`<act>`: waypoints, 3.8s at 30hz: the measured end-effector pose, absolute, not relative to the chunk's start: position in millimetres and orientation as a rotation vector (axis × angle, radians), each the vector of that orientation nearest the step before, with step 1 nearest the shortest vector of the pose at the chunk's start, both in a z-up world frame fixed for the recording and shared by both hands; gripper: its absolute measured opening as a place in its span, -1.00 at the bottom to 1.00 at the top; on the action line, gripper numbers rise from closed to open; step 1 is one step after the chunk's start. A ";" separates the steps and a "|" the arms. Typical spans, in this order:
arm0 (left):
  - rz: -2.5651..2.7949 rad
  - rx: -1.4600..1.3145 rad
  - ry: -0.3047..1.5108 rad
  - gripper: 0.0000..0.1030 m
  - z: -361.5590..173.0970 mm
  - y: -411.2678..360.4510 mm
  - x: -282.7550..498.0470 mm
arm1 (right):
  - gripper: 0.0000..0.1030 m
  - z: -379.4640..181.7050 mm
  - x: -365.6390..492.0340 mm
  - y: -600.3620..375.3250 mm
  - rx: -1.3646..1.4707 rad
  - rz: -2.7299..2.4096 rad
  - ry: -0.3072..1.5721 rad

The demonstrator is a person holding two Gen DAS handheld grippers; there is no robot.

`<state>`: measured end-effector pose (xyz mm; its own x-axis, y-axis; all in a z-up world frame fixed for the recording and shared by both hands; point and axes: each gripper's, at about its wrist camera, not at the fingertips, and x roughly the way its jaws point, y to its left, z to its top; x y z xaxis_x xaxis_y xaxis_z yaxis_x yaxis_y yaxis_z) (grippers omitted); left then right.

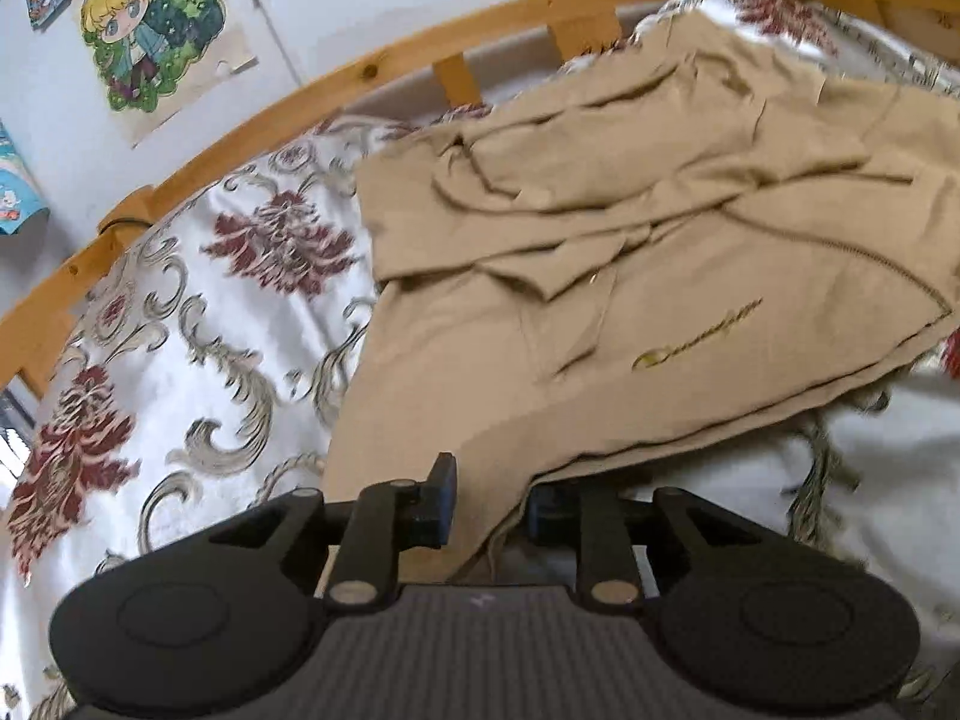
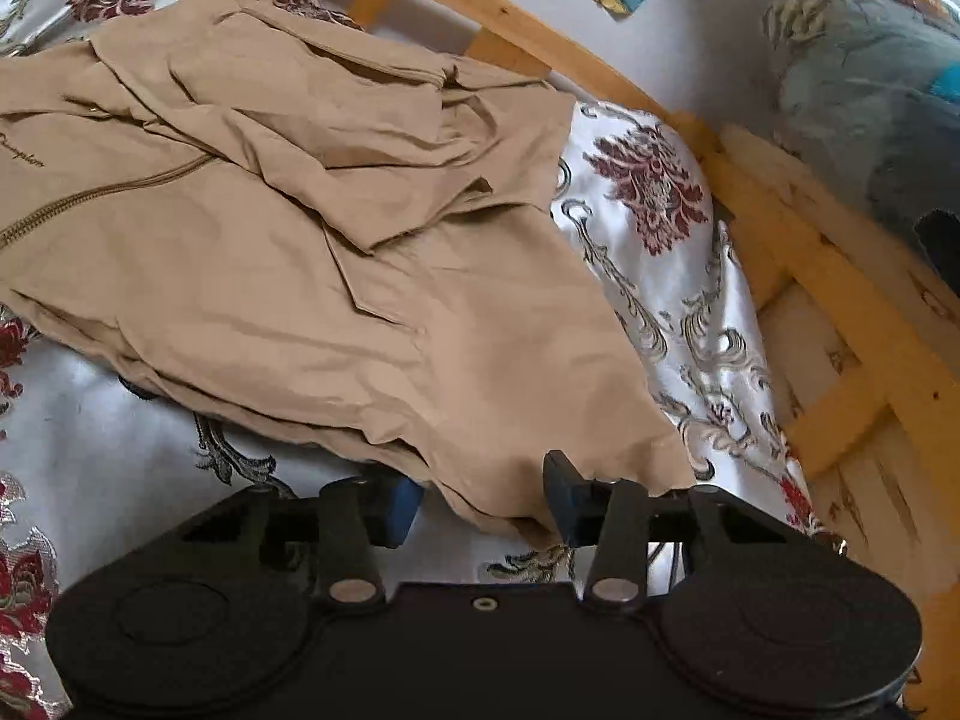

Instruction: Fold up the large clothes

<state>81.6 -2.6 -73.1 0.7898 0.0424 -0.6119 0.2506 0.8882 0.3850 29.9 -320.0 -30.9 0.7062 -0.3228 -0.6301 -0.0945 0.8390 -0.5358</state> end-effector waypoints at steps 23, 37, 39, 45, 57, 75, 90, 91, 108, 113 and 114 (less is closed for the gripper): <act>-0.278 0.377 0.529 -0.93 74.4 60.0 -32.2 | -0.96 112.6 -101.7 -273.1 -0.745 0.028 0.615; -0.146 0.525 0.701 -0.92 46.4 4.3 173.8 | -0.94 55.0 102.4 -309.8 -0.510 -0.156 0.665; -0.137 0.586 0.724 -0.92 22.2 -6.4 201.8 | -0.94 33.1 128.4 -310.0 -0.527 -0.141 0.707; -0.177 0.487 0.901 -0.87 -26.3 -5.0 262.8 | -0.90 -20.6 180.4 -312.5 -0.524 -0.089 0.824; -0.059 0.211 0.824 0.91 -1.8 80.5 241.3 | 0.81 17.3 134.4 -345.7 -0.226 -0.131 0.653; -0.110 0.280 0.726 0.98 -33.3 25.7 182.4 | 0.98 -15.9 90.6 -312.3 -0.419 -0.021 0.525; -0.101 0.155 0.613 0.99 -3.7 12.5 169.7 | 0.98 28.0 118.7 -323.6 -0.109 -0.168 0.491; -0.102 0.153 0.603 0.99 -2.7 -0.2 174.4 | 0.98 21.9 126.0 -305.5 -0.110 -0.121 0.493; -0.180 0.063 0.696 1.00 -95.1 -6.6 219.5 | 0.99 -72.3 172.2 -234.2 -0.106 0.041 0.635; -0.078 0.032 0.633 0.99 -64.9 26.3 206.9 | 0.99 -39.5 130.0 -270.9 -0.129 -0.102 0.551; -0.051 0.023 0.633 0.99 -64.4 34.5 209.3 | 0.99 -37.3 123.5 -282.0 -0.132 -0.157 0.527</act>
